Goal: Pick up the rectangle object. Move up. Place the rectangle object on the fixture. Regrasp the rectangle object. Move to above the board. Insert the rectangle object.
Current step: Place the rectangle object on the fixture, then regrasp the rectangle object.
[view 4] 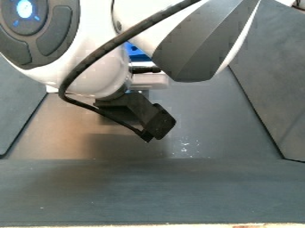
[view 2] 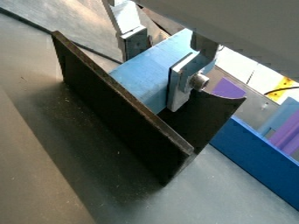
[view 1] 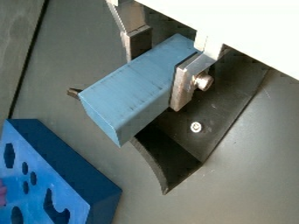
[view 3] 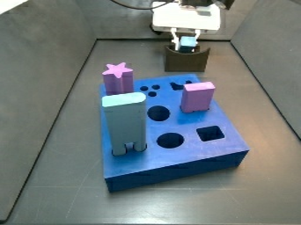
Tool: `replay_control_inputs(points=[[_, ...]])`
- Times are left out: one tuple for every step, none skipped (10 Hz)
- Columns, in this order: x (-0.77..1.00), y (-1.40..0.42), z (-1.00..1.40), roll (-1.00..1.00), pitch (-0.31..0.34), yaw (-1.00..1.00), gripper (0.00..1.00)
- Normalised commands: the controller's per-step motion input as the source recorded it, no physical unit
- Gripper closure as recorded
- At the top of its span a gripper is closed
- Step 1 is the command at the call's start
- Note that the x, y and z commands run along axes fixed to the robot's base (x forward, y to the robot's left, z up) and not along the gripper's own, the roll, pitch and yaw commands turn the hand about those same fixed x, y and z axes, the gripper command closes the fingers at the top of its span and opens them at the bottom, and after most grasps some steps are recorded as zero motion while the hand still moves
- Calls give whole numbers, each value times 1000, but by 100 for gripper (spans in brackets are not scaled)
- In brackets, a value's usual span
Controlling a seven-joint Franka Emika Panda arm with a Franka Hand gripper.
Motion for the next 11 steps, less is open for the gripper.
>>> replay_control_inputs(points=[[0,0,0,0,0,0,0],[0,0,1000,-7,-33,2,0],[-6,1,1000,-4,-25,6,0],[-25,3,1000,23,-4,21,0],[-35,-2,1000,61,22,34,0],[-42,-4,1000,80,41,34,0],[-46,-1,911,86,74,26,0],[-44,0,799,87,93,20,0],[-39,-4,576,98,116,10,0],[-35,-1,357,93,130,-6,0],[-32,-3,190,90,125,-19,0]])
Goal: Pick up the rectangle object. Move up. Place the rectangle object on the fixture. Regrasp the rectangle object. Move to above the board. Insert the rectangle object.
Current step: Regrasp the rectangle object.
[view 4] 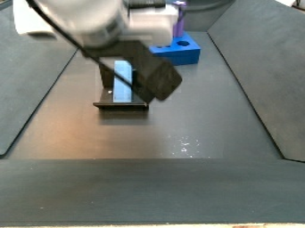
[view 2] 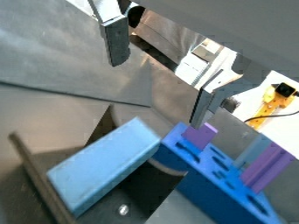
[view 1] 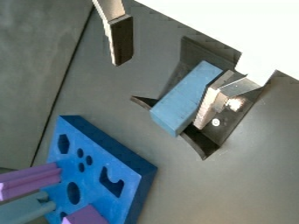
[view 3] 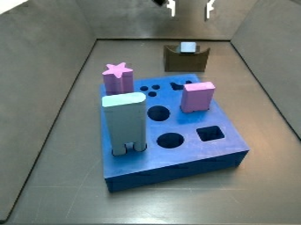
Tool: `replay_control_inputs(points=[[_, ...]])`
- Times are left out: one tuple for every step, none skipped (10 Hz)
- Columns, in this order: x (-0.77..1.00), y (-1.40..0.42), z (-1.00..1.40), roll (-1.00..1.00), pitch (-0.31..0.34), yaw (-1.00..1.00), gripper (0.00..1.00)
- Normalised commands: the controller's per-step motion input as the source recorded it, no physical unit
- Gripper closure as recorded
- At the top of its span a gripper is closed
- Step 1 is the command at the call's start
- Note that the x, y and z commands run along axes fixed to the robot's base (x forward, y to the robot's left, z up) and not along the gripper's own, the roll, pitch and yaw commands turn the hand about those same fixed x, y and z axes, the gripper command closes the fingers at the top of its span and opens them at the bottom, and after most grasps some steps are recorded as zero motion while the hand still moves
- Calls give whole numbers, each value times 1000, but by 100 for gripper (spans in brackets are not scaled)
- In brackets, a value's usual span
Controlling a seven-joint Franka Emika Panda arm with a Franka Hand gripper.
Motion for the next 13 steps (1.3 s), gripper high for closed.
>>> replay_control_inputs(points=[[-81,-1000,847,1000,46,14,0],[-77,-1000,808,1000,44,13,0],[-104,-1000,800,1000,35,13,0],[-137,-964,689,1000,23,12,0],[-129,-871,558,1000,19,12,0],[-92,-673,285,1000,15,12,0],[-63,-510,99,1000,13,12,0],[-40,-270,43,1000,11,12,0],[-45,-85,49,1000,8,12,0],[-51,-26,35,1000,4,13,0],[-45,-41,20,1000,1,13,0],[-43,-48,15,1000,-3,13,0],[-49,-33,20,1000,-9,14,0]])
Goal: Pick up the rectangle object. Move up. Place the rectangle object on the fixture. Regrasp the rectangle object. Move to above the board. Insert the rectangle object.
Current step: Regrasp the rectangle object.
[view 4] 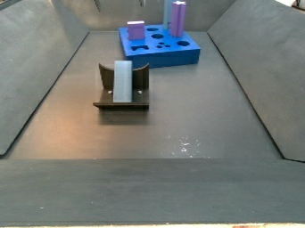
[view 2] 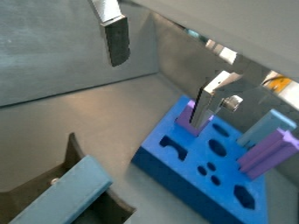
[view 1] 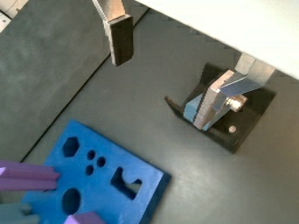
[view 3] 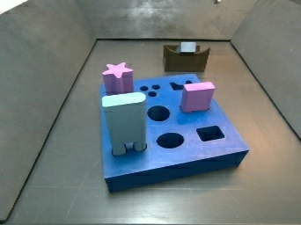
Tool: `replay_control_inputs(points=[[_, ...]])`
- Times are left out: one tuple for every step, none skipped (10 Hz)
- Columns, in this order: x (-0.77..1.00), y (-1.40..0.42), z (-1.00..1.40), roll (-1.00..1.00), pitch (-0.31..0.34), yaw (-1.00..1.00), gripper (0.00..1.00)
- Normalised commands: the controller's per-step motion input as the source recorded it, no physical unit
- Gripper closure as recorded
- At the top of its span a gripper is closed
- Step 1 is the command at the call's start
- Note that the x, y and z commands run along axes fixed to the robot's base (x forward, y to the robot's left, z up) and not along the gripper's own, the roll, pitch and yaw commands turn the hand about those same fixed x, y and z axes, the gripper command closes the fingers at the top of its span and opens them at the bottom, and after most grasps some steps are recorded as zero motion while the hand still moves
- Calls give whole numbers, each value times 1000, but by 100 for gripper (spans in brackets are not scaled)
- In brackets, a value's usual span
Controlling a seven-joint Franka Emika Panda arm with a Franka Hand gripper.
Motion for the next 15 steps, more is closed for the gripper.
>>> replay_control_inputs(points=[[-53,-32,19,1000,-13,14,0],[-50,-27,14,1000,-18,14,0],[-51,-31,16,1000,-24,15,0],[-48,-30,21,1000,-30,15,0],[-46,-29,17,1000,-35,15,0],[-44,-27,11,1000,-40,16,0],[-41,-27,6,1000,-47,17,0],[-36,-24,5,1000,-53,17,0],[-34,-23,10,1000,-58,17,0],[-32,-22,11,1000,-64,18,0],[-28,-24,8,1000,-71,18,0],[-25,-19,9,1000,-76,18,0],[-23,-18,9,1000,-81,19,0],[-24,-20,8,1000,-85,19,0],[-27,-20,5,1000,-87,19,0]])
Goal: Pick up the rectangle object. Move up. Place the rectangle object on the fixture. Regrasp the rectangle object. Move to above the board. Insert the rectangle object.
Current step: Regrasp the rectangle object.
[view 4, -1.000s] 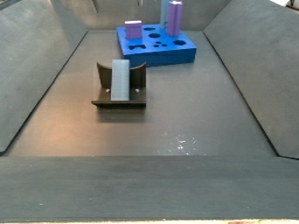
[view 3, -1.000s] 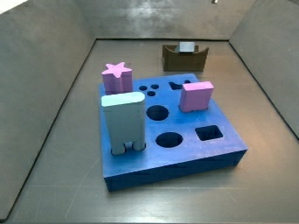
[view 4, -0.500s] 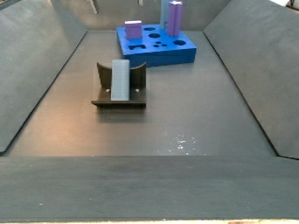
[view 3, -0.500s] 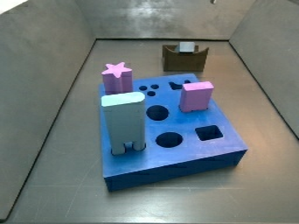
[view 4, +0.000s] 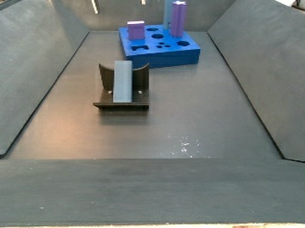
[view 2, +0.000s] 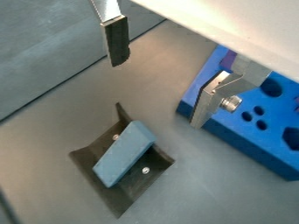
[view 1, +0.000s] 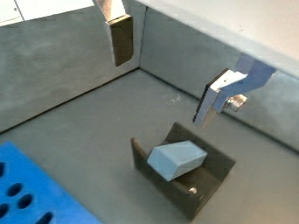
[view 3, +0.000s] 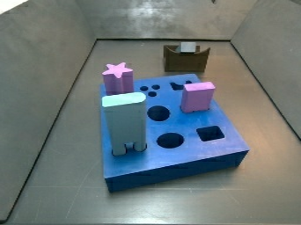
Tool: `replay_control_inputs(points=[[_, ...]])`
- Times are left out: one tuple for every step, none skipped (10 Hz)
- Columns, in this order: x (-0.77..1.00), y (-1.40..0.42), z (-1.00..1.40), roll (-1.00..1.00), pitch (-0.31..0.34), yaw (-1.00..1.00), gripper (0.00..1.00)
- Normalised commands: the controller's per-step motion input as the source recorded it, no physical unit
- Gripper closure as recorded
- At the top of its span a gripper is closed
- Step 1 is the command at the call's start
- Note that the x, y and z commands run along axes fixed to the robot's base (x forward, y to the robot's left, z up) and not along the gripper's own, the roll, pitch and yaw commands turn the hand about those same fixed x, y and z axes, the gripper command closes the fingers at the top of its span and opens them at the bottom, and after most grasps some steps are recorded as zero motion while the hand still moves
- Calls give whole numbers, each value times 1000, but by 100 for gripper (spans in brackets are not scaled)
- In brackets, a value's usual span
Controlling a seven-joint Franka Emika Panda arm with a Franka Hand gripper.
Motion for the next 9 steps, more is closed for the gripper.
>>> replay_control_inputs(points=[[-29,-19,4,1000,-89,19,0],[-29,-20,6,1000,-90,18,0],[-27,-17,8,1000,-90,18,0],[-23,-21,13,1000,-89,17,0],[-18,-20,14,1000,-88,16,0],[-12,-21,7,1000,-85,15,0],[-10,-21,5,1000,-82,15,0],[1,-25,4,1000,-74,13,0],[8,-27,2,1000,-71,12,0]])
